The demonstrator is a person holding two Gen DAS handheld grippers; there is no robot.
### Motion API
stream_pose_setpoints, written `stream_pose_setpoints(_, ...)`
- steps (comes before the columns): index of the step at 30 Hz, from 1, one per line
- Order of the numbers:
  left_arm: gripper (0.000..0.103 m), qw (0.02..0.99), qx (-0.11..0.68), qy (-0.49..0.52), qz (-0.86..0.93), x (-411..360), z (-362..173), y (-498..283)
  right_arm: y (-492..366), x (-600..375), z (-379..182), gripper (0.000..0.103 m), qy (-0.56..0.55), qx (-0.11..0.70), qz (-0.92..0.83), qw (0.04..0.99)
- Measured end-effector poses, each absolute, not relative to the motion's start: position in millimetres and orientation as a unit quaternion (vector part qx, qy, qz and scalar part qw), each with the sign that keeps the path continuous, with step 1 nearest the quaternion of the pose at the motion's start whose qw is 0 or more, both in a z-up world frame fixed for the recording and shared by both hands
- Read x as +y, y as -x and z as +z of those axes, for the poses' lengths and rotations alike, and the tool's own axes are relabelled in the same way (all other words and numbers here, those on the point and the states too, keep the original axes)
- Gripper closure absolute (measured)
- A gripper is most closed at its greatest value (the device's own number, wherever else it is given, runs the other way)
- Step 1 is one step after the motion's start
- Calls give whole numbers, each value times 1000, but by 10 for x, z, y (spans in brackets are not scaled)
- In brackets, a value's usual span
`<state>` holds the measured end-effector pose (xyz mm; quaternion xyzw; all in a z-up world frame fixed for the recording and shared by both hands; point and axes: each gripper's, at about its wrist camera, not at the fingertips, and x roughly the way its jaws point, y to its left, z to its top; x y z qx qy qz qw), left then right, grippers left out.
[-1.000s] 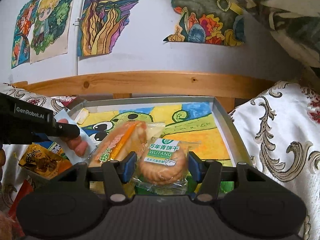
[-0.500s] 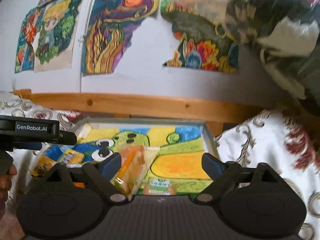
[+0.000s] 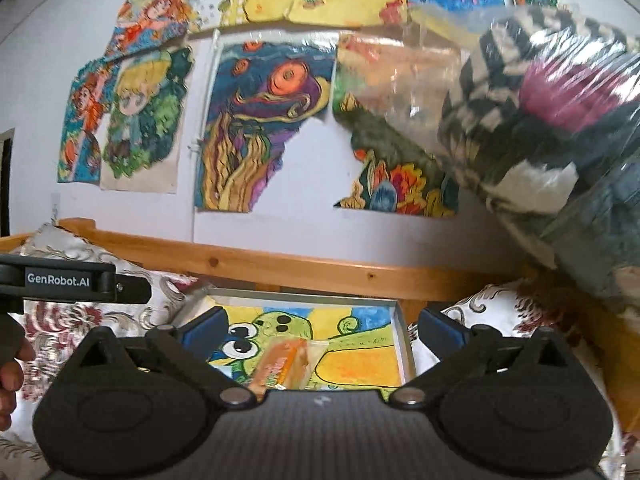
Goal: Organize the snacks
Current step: 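Withdraw both tools from the tray back over the remaining snacks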
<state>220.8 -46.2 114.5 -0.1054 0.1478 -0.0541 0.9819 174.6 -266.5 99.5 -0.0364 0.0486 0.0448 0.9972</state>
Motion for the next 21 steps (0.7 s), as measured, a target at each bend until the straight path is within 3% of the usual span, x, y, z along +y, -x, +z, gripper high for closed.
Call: stream_pose_setpoints(21,1,987,148,54,-38,-229,999,-860,-484,-2500,817,0,33,58,61,996)
